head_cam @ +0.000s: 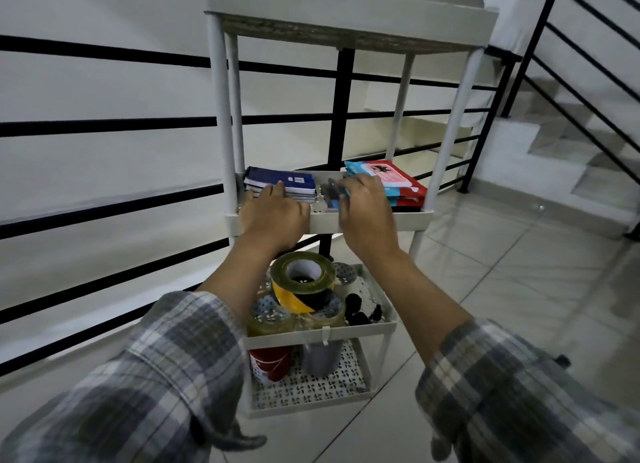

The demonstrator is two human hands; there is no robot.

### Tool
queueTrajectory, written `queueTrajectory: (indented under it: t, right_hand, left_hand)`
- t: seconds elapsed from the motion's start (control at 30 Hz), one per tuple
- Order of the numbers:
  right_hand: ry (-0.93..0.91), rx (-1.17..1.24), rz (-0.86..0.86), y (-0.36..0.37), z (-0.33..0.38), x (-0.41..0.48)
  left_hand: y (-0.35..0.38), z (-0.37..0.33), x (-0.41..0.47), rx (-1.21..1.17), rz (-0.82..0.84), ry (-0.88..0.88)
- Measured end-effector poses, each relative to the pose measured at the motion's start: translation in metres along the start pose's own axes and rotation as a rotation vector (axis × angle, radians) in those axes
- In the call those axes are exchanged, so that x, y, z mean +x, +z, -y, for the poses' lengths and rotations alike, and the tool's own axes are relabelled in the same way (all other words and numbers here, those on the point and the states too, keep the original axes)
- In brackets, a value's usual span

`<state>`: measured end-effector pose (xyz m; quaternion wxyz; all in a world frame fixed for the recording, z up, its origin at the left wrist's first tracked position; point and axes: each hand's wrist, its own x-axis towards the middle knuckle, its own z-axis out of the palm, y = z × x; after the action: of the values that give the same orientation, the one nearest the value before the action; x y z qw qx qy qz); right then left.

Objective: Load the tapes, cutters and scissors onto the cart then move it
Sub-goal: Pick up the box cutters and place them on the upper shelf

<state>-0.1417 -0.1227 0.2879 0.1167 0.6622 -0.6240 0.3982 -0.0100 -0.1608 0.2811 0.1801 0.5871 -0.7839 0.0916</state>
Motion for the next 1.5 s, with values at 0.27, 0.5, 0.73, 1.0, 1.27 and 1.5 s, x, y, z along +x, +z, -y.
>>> queueTrajectory:
  t: [0.27, 0.5, 0.73, 1.0, 1.27, 1.5]
  right_hand:
    - [-0.014, 0.145, -0.217, 0.021, -0.035, -0.081]
    - [0.174, 0.238, -0.039, 0.076, -0.063, -0.175]
    - [0.482, 0.297, 0.250, 0.131, -0.078, -0.305]
    - [0.718, 0.174, 0.689, 0.175, -0.078, -0.419]
    - [0.838, 0.042, 0.896, 0.189, -0.060, -0.442]
    - [0.861, 0.154, 0.801, 0.194, -0.063, -0.429]
  left_hand:
    - [0.003, 0.001, -0.008, 0.007, -0.398, 0.135]
    - [0.068, -0.020, -0.092, -0.212, -0.546, 0.306]
    - [0.227, -0.008, -0.257, -0.374, -0.044, 0.031]
    - [0.337, 0.022, -0.389, -0.201, 0.411, -0.207]
    - [0.357, 0.032, -0.426, -0.134, 0.426, -0.205]
    - [0.354, 0.030, -0.423, -0.160, 0.432, -0.210]
